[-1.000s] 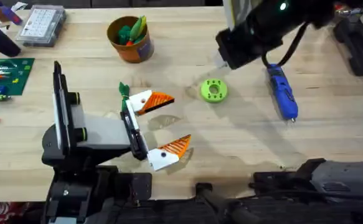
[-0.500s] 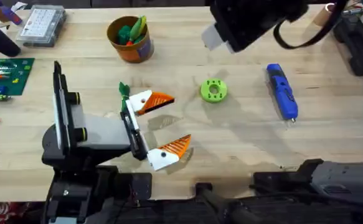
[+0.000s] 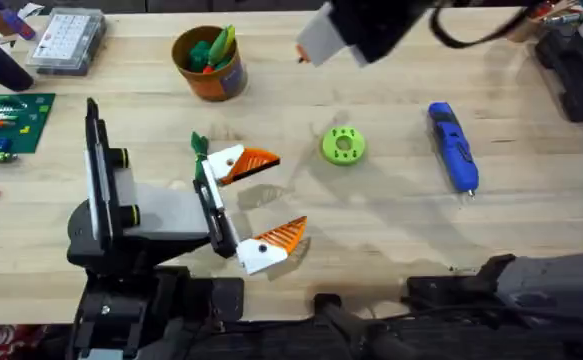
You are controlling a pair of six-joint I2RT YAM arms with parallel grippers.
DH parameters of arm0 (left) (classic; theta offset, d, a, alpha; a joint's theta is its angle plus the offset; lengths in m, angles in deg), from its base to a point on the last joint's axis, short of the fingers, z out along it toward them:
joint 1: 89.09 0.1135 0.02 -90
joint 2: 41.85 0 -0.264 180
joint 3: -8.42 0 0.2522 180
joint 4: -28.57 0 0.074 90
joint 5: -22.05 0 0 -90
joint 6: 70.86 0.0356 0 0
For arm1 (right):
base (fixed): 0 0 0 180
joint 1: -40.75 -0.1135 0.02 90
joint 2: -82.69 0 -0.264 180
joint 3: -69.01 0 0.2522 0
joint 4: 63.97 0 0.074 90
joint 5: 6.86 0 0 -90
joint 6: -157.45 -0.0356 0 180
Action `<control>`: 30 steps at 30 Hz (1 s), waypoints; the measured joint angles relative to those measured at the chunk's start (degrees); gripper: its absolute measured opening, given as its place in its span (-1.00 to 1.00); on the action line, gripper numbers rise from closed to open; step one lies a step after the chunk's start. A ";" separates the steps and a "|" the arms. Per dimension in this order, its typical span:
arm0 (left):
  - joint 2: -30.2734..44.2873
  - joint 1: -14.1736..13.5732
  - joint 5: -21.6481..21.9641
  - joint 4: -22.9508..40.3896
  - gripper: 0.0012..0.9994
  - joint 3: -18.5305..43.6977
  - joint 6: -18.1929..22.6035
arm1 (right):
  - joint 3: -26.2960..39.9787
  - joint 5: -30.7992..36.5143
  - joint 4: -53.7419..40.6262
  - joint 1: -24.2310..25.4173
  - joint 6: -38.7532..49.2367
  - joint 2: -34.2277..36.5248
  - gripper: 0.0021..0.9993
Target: Pick up the gripper from the table and insert it into the empty holder that is missing its gripper. Then pick up a screw, insert it into the mounting hole, and use the screwdriver to tighten it. Finally, clean up the table by picking up the vegetable and placing it into the bucket.
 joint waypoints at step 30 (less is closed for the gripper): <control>0.00 0.00 0.00 0.00 0.98 0.00 0.00 | 11.17 -2.32 -10.74 -8.87 17.26 8.84 -0.99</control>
